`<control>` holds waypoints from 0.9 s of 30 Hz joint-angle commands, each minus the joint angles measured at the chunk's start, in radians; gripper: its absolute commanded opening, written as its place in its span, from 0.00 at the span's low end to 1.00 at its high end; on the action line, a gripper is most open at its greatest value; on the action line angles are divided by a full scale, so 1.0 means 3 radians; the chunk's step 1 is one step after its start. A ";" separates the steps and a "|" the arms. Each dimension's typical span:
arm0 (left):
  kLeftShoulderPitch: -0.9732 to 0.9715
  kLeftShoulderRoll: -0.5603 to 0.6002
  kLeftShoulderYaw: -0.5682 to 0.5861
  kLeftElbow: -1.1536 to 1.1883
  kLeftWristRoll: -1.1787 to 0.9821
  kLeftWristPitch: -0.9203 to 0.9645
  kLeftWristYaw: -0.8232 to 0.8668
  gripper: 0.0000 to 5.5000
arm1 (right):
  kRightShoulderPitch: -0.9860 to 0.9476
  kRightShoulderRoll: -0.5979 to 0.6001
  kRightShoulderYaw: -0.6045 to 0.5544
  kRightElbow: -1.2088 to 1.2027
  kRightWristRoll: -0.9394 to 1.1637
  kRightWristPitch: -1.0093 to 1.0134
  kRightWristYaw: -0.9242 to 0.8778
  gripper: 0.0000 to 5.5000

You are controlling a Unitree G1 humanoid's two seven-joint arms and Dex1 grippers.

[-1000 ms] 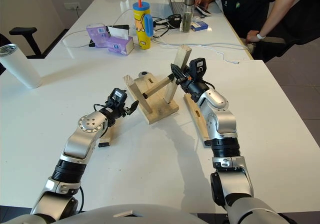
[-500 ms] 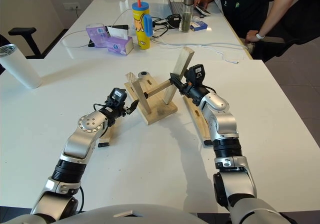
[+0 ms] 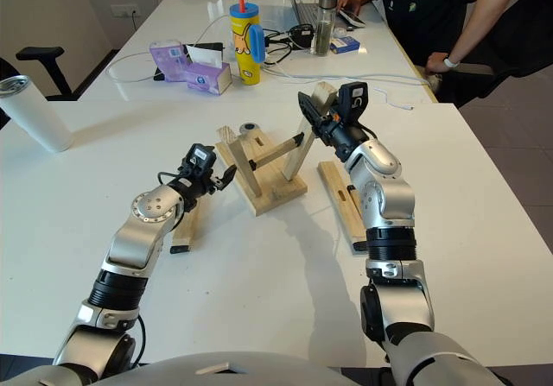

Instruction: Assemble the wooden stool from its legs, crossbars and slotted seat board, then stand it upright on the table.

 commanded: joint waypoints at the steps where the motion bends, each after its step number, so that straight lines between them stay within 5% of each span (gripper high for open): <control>1: -0.0104 0.0058 0.0145 0.0012 0.0008 -0.0056 0.0080 0.64 | -0.0247 -0.0004 -0.0084 -0.0054 0.0087 0.0062 -0.0055 0.45; 7: -0.0272 -0.0006 0.0715 -0.0219 -0.0517 -0.0156 0.0054 0.64 | -0.0552 -0.0001 -0.0242 -0.0173 0.0295 0.0206 -0.0170 0.45; 12: -0.0379 -0.0259 0.1156 -0.0841 -0.1879 0.0256 -0.0194 0.64 | -0.0778 0.0025 -0.0473 0.0061 0.0512 0.0372 -0.0377 0.45; 17: -0.0325 -0.0215 0.1046 -0.1151 -0.2396 0.0497 -0.0320 0.64 | -0.0926 0.0074 -0.0577 0.0582 0.0556 0.0509 -0.0563 0.45; 27: -0.0220 0.0123 0.0587 -0.1165 -0.2079 0.0636 -0.0320 0.64 | -0.1034 0.0140 -0.0635 0.1070 0.0579 0.0508 -0.0562 0.45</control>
